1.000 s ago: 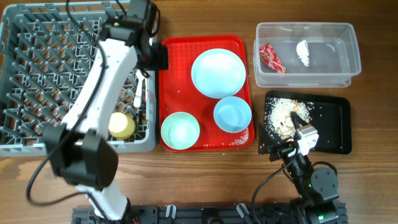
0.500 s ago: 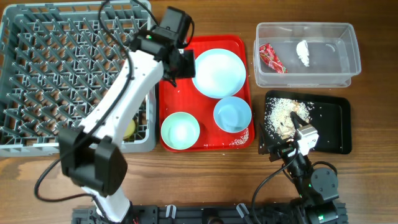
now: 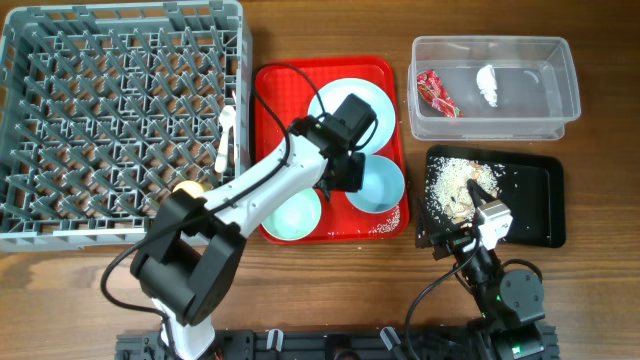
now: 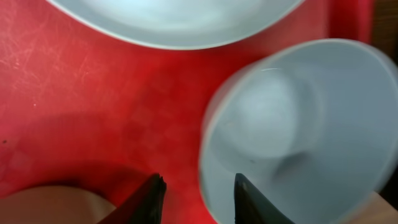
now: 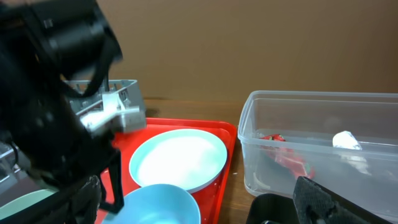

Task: Sort waste into correct bins and load items into the dishwasher rack
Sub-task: 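Grasp the small light-blue bowl with the left gripper and lift it, then lower the light-blue bowl into the gray rack and open the left gripper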

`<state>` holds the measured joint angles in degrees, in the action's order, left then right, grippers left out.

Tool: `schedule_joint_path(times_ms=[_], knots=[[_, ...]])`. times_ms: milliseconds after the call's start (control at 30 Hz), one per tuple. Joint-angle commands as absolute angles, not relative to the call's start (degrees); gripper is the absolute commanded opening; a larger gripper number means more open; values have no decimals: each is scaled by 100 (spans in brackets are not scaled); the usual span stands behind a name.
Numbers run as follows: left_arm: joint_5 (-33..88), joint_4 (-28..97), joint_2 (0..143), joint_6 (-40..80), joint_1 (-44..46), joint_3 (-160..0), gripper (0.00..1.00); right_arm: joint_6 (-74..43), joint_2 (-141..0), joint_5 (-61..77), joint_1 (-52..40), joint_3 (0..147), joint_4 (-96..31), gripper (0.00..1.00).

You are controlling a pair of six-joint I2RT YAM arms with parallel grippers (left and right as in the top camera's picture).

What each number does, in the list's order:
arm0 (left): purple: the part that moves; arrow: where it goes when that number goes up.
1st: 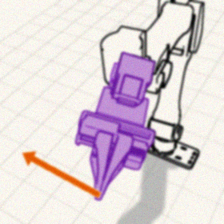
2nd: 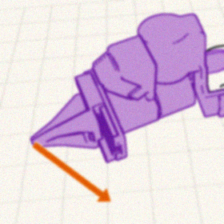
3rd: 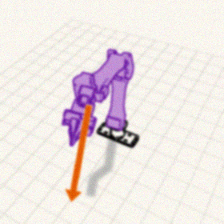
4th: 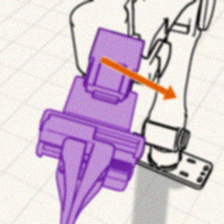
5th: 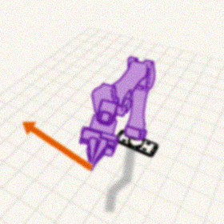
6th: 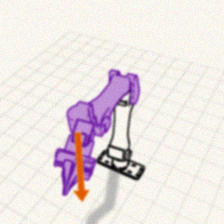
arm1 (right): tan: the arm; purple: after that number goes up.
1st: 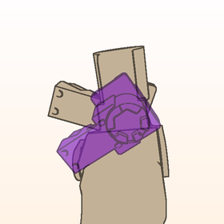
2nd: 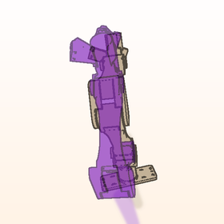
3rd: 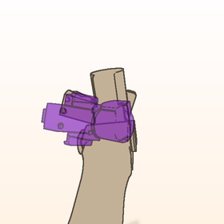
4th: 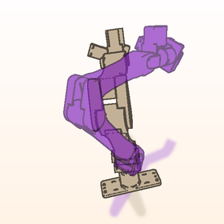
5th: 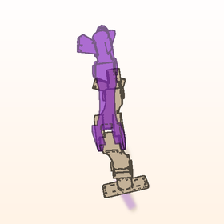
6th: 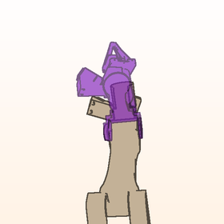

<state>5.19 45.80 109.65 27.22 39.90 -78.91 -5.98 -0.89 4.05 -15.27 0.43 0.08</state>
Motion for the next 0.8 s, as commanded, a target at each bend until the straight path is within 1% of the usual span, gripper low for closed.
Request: schedule_joint_path(times_ms=[0, 67, 100, 133, 233, 300, 333, 400, 433, 500, 600, 700, 767], knots=[[379, 4357, 11251, 2794, 3920, -7714, 26, -639, -21, 449, -1503, 30, 27, 100], [379, 4206, 11327, 2788, 3922, -7714, 22, -639, -21, 449, -1503, 30, 25, 100], [377, 4174, 11325, 2773, 3927, -7714, 11, -639, -21, 449, -1503, 30, 25, 100], [379, 4219, 11286, 2766, 3916, -7754, 4, -639, -21, 449, -1503, 30, 27, 100], [342, 4919, 10991, 2768, 3752, -8342, 4, -642, -21, 449, -1503, 30, 25, 100], [-126, 5511, 10709, 2742, 3614, -8892, 4, -639, -21, 449, -1503, 30, 25, 100], [-642, 5846, 10556, 2724, 3542, -9194, 4, -642, -21, 449, -1503, 30, 27, 100], [-2093, 6482, 10300, 2729, 3411, -9664, 4, -639, -21, 449, -1503, 30, 25, 100], [-3225, 6790, 10151, 2731, 3306, -9821, 4, -639, -21, 449, -1503, 30, 25, 100], [-4783, 7122, 10012, 2729, 3015, -9824, 4, -639, -21, 449, -1503, 30, 27, 100], [-5616, 7286, 10068, 2751, 2626, -9623, 4, -642, -21, 449, -1503, 30, 25, 100], [-6626, 7067, 10200, 2794, 2161, -9056, 4, -642, -21, 449, -1503, 30, 25, 100], [-7011, 6781, 10296, 2788, 1920, -8711, 4, -642, -21, 449, -1503, 30, 25, 100]])
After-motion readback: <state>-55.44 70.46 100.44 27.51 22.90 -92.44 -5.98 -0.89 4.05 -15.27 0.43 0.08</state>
